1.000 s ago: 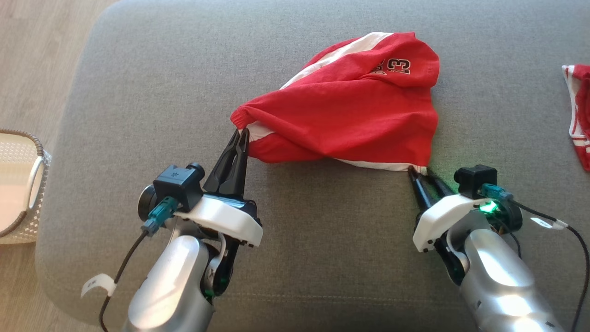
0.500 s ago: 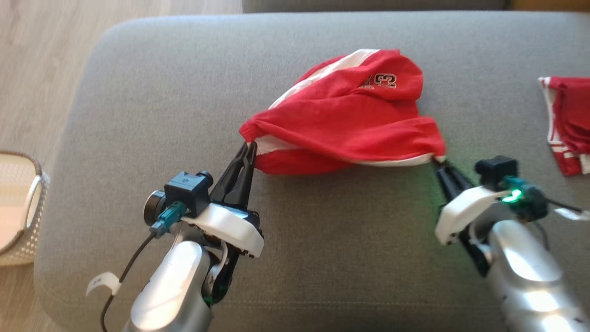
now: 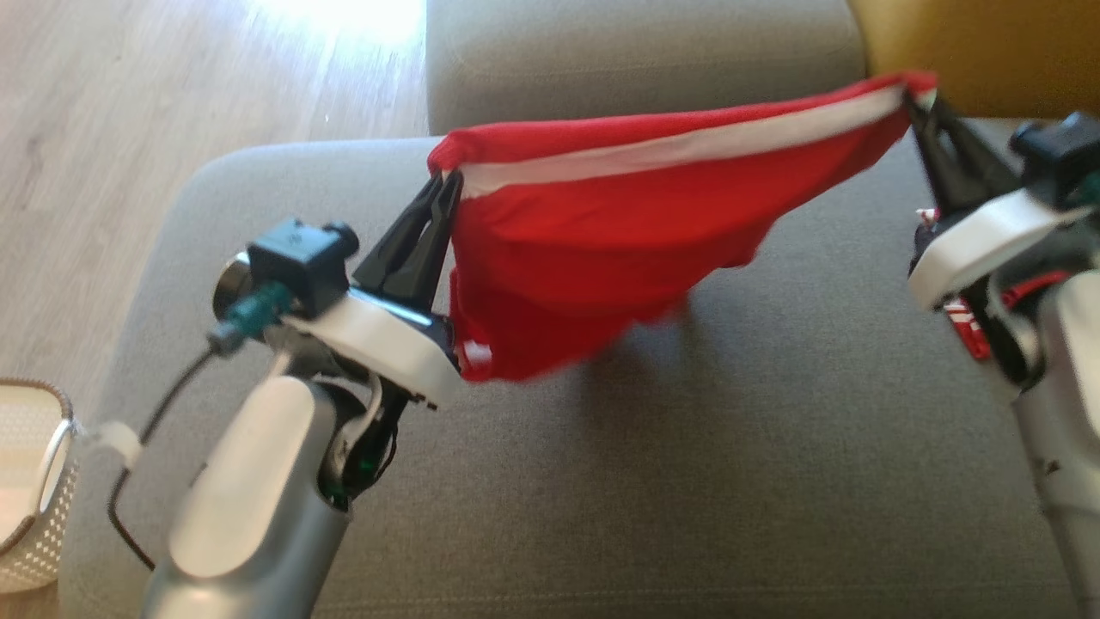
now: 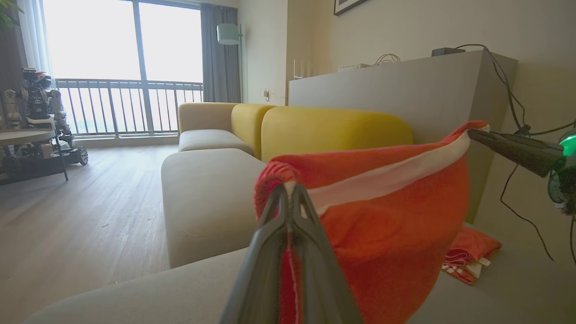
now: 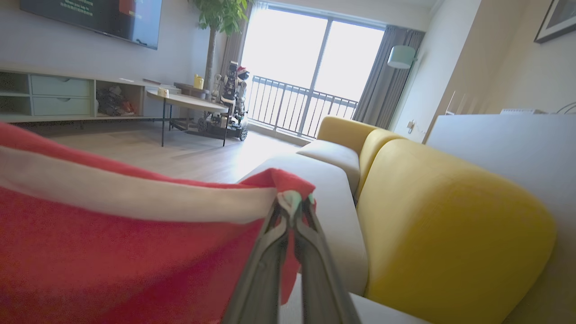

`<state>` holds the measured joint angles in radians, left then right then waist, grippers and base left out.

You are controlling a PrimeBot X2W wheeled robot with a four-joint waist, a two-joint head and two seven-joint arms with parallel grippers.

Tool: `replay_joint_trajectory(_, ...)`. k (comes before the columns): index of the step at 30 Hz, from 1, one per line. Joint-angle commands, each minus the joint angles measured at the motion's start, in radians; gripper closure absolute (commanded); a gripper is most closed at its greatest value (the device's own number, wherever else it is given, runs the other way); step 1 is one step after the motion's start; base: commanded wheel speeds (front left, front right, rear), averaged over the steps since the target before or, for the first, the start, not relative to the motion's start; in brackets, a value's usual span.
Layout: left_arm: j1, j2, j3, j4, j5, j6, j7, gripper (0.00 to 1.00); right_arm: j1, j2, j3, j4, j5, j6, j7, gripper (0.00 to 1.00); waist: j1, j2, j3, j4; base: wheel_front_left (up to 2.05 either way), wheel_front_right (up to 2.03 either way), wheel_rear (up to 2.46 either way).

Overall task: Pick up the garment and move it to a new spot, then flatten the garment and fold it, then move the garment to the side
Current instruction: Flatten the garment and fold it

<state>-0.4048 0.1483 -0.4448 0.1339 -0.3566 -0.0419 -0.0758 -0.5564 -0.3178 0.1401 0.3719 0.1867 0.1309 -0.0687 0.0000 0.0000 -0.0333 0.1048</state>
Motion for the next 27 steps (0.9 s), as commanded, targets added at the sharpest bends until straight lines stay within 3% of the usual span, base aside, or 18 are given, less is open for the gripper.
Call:
replay_joint_trajectory(1, -0.064, 0.025, 0.045, -0.068, -0.03, -0.007, 0.042, 1.0, -0.036, -0.01, -0.008, -0.096, -0.006, 0.0, 0.04, 1.0, 0.0, 0.0, -0.015, -0.01, 0.0, 0.0, 0.0)
replay_joint_trajectory(9, -0.086, 0.041, 0.115, -0.263, -0.168, 0.015, 0.225, 1.0, 0.016, -0.012, -0.081, -0.41, 0.001, 0.0, 0.254, 1.0, 0.0, 0.0, -0.024, -0.017, 0.0, 0.0, 0.0)
replay_joint_trajectory(16, -0.18, 0.052, 0.144, -0.27, -0.238, 0.017, 0.337, 1.0, -0.019, 0.036, -0.136, -0.49, -0.015, 0.0, 0.367, 1.0, 0.0, 0.0, 0.043, -0.024, 0.0, 0.0, 0.0)
replay_joint_trajectory(20, -0.314, 0.058, 0.184, -0.221, -0.277, 0.011, 0.38, 1.0, -0.147, 0.038, -0.098, -0.46, -0.017, 0.0, 0.405, 1.0, 0.0, 0.0, 0.158, -0.033, 0.0, 0.0, 0.0)
replay_joint_trajectory(27, -0.68, 0.074, 0.229, 0.019, -0.247, -0.003, 0.367, 1.0, -0.566, 0.053, -0.04, -0.166, -0.065, 0.0, 0.328, 1.0, 0.0, 0.0, 0.425, -0.039, 0.0, 0.0, 0.0)
